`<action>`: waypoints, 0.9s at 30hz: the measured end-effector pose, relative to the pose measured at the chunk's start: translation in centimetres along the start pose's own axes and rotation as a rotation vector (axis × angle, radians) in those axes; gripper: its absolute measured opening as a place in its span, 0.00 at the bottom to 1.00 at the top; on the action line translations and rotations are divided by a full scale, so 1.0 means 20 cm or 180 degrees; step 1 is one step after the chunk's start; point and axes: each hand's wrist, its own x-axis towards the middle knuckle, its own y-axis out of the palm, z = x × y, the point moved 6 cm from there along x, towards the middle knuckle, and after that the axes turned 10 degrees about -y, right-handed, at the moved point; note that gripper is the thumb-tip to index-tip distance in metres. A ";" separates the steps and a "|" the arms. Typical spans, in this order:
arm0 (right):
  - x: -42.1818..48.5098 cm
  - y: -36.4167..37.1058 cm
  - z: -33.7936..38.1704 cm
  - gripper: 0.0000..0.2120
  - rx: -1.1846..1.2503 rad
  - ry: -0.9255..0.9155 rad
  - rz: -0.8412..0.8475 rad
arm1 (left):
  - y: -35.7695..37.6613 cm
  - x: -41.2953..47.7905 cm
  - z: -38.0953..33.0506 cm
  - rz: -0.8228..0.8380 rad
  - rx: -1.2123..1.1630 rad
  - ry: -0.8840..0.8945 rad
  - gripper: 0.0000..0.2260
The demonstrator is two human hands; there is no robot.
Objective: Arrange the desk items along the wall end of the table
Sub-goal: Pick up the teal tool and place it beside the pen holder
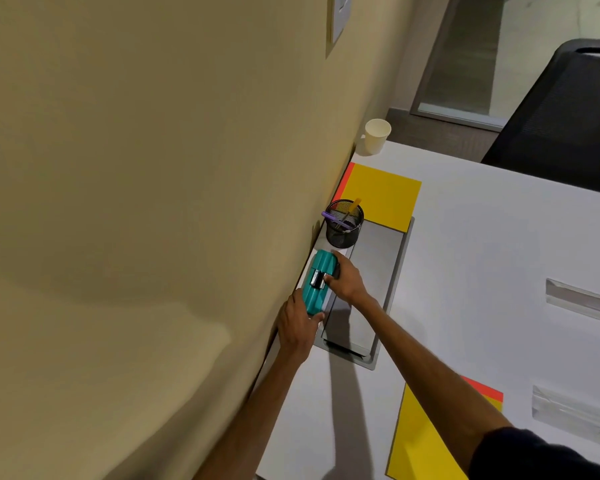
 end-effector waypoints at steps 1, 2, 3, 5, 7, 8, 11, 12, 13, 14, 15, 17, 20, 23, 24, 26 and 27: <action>-0.01 0.00 0.00 0.32 0.0028 -0.0003 -0.0016 | 0.00 0.00 0.00 0.0058 -0.0031 -0.0021 0.31; -0.01 0.00 0.00 0.32 0.0043 -0.0011 -0.0025 | 0.01 0.00 0.00 0.0119 -0.0052 -0.0039 0.31; -0.02 0.00 0.00 0.31 0.0056 -0.0015 -0.0037 | 0.01 0.00 0.00 0.0177 -0.0055 -0.0055 0.33; -0.04 -0.01 0.00 0.31 0.0089 -0.0022 -0.0074 | 0.00 -0.01 0.02 0.0249 0.0026 -0.0070 0.37; -0.08 -0.02 0.00 0.30 0.0037 -0.0096 -0.0105 | -0.01 -0.03 0.03 0.0270 0.0179 -0.0066 0.42; -0.10 -0.02 0.01 0.31 -0.0020 -0.0162 -0.0118 | -0.01 -0.04 0.04 0.0307 0.0195 -0.0059 0.43; -0.18 -0.04 0.03 0.32 0.0024 -0.0340 -0.0134 | -0.01 -0.09 0.07 0.0432 0.0141 0.0032 0.41; -0.19 -0.04 0.03 0.33 0.0089 -0.0383 -0.0101 | -0.01 -0.10 0.07 0.0437 0.0109 0.0045 0.40; -0.20 -0.03 0.04 0.34 0.0135 -0.0401 -0.0066 | -0.02 -0.10 0.06 0.0416 0.0089 0.0050 0.39; -0.23 -0.03 0.04 0.34 0.0177 -0.0396 -0.0053 | -0.02 -0.12 0.06 0.0379 0.0095 0.0071 0.39; -0.25 -0.03 0.05 0.35 0.0235 -0.0360 -0.0061 | -0.03 -0.13 0.05 0.0345 0.0114 0.0087 0.39; -0.30 -0.02 0.05 0.34 0.0388 -0.0251 -0.0140 | -0.05 -0.16 0.06 0.0337 0.0159 0.0085 0.40; -0.41 -0.01 0.04 0.34 0.0474 0.0013 -0.0288 | -0.08 -0.21 0.07 0.0360 0.0183 0.0112 0.41; -0.52 -0.02 0.01 0.31 0.0312 0.0230 -0.0430 | -0.12 -0.27 0.07 0.0386 0.0203 0.0244 0.37; -0.57 -0.03 0.00 0.29 0.0264 0.0250 -0.0498 | -0.14 -0.30 0.07 0.0398 0.0207 0.0302 0.36; -0.66 -0.05 -0.01 0.26 0.0220 0.0276 -0.0674 | -0.16 -0.35 0.06 0.0441 0.0110 0.0419 0.32; -0.71 -0.07 -0.02 0.25 0.0199 0.0294 -0.0765 | -0.17 -0.37 0.05 0.0474 0.0021 0.0470 0.30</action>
